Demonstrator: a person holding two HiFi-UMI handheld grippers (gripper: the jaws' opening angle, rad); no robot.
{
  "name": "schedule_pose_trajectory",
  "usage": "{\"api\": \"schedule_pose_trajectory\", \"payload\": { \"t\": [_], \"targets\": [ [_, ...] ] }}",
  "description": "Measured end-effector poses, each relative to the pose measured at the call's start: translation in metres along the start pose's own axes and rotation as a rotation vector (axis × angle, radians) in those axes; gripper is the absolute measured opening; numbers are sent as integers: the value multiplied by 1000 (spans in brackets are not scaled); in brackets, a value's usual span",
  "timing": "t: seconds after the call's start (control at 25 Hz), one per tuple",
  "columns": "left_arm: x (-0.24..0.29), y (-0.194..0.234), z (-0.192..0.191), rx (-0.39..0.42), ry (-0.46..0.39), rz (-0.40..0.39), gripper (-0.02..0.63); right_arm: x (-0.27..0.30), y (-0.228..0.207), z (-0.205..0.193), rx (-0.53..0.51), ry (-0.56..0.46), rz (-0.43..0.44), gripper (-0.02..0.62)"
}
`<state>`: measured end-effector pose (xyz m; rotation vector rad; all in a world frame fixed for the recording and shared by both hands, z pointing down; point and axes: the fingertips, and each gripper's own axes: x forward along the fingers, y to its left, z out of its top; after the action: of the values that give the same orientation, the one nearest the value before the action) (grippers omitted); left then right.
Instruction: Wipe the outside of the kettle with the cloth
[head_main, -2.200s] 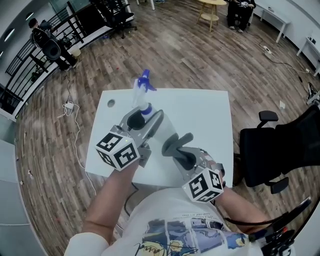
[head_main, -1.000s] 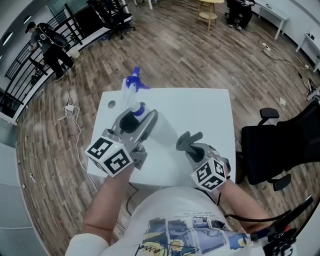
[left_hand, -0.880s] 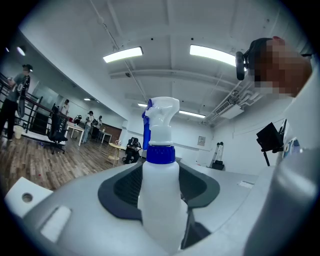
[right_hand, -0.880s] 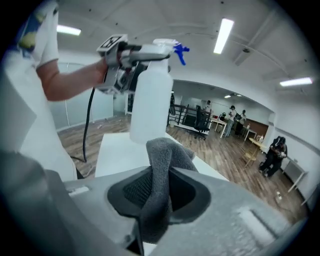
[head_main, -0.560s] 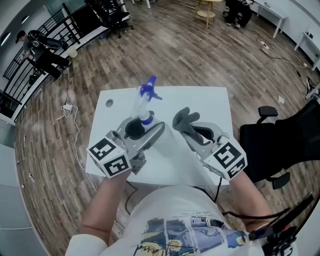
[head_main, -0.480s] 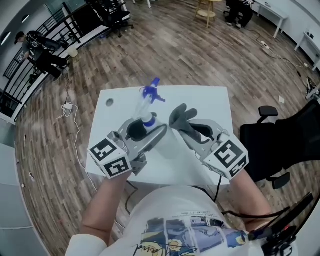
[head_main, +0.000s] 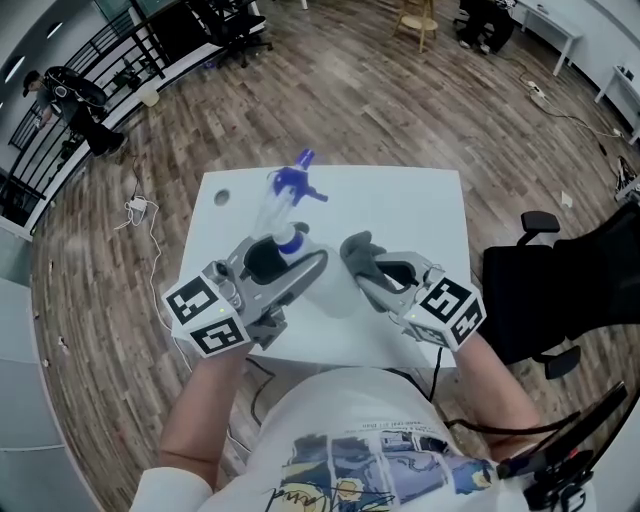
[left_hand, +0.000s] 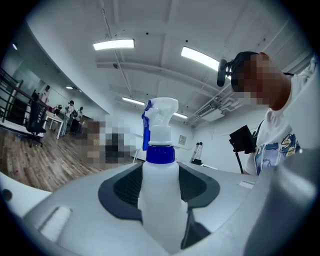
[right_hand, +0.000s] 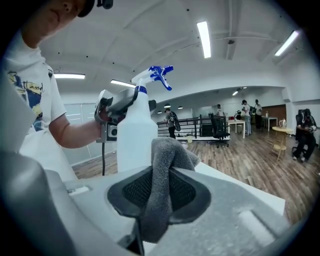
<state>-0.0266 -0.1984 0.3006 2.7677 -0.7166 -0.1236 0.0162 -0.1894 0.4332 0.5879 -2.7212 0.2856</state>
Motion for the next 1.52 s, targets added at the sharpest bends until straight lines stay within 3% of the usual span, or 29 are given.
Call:
{"api": "schedule_pose_trajectory", "payload": {
  "t": [0.6,0.76,0.96,1.08,1.24,1.52],
  "targets": [
    [6,-4,13,10,-13,-39,212,-1,-11,-74,102,142,-33,78],
    [9,-20,7,16,18,-129,212,-17,-20,-34,131,28,-4,78],
    [12,-36,0,21,34,-195,212,-30,-5,43,90,-145,173,78],
    [13,-42,0,25,42,-218,212,-32,2,71,35,-182,246,78],
    [7,-49,-3,32,42,-235,212,-21,11,70,17,-165,325,78],
    [8,-33,24,35,41,-221,212,8,0,40,80,-67,334,78]
  ]
}}
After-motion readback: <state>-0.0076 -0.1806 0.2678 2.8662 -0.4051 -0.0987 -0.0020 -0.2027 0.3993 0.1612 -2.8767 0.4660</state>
